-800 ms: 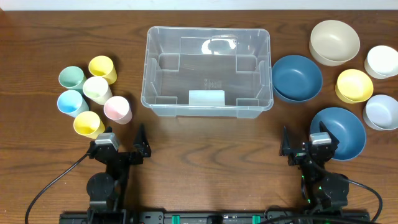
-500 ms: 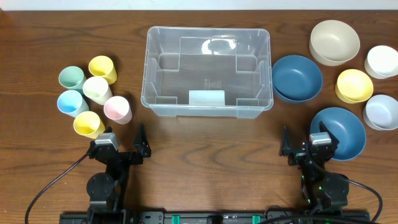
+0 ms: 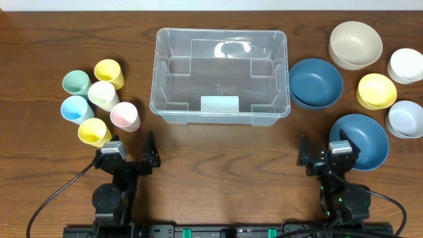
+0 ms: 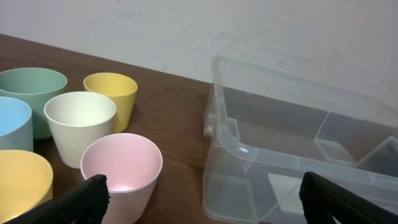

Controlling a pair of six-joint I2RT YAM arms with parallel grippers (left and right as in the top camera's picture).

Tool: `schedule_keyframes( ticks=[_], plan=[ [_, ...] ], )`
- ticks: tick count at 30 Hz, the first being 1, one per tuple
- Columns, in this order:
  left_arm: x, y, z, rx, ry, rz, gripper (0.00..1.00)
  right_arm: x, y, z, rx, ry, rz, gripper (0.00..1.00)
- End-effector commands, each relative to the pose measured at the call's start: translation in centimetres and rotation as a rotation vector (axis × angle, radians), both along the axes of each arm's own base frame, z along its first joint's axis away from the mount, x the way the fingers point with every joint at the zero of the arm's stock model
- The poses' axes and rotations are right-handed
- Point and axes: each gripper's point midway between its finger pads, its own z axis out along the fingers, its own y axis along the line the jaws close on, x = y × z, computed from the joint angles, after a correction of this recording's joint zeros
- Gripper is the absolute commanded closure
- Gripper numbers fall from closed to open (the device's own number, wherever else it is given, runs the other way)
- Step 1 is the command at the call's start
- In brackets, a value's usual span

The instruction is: Pack container

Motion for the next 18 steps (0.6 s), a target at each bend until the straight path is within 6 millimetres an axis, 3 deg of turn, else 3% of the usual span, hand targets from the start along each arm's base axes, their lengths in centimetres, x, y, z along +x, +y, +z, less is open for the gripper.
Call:
schedule_keyframes(
  ticks=[1, 18],
  plan=[
    [-0.04, -0.22, -1.55, 0.001, 0.041, -0.012, 0.02, 0.03, -0.3, -0.2, -0.013, 0.002, -0.01, 0.01],
    [-0.04, -0.22, -1.55, 0.0, 0.041, -0.012, 0.02, 0.03, -0.43, -0.27, -0.014, 0.005, -0.018, 0.01]
  ],
)
